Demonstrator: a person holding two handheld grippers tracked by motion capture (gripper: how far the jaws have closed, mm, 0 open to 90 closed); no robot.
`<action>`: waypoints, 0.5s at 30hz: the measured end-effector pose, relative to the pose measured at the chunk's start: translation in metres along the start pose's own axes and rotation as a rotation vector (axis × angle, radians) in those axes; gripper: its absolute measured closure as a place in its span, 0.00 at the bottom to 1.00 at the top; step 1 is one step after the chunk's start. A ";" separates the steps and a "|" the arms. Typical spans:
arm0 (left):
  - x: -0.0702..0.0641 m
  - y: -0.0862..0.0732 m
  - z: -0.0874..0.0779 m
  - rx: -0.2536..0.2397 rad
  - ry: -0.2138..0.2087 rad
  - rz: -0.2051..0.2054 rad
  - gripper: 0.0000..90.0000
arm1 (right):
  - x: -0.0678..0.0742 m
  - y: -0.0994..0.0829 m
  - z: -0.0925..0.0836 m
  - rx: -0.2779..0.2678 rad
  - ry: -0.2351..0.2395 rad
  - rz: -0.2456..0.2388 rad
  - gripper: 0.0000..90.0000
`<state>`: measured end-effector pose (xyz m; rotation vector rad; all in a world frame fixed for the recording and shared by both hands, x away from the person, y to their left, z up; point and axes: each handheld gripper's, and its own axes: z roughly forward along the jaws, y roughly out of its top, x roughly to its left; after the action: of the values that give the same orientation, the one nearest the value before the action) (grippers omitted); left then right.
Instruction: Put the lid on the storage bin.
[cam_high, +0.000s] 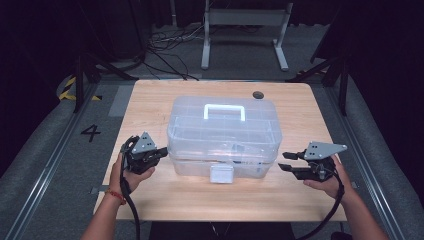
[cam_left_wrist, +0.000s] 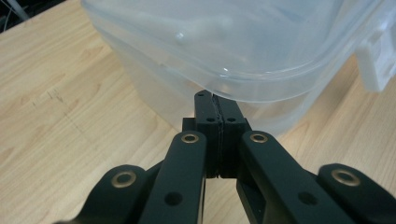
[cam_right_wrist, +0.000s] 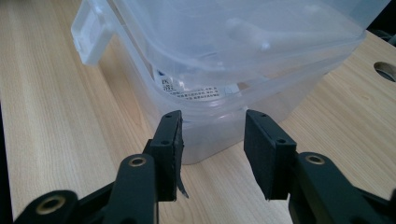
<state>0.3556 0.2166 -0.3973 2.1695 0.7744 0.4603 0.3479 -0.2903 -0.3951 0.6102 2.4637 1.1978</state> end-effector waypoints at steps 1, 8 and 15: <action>0.000 0.000 0.000 0.000 0.000 0.000 1.00 | 0.000 0.000 0.000 0.000 0.000 0.000 0.65; 0.000 -0.012 0.000 -0.024 -0.021 -0.047 1.00 | 0.003 0.000 0.006 0.023 0.009 -0.002 0.67; -0.005 -0.015 -0.003 -0.037 -0.032 -0.038 0.99 | 0.006 0.001 0.011 0.027 0.022 -0.008 0.67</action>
<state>0.3447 0.2225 -0.4073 2.1191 0.7820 0.4163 0.3482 -0.2800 -0.4014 0.5976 2.5016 1.1767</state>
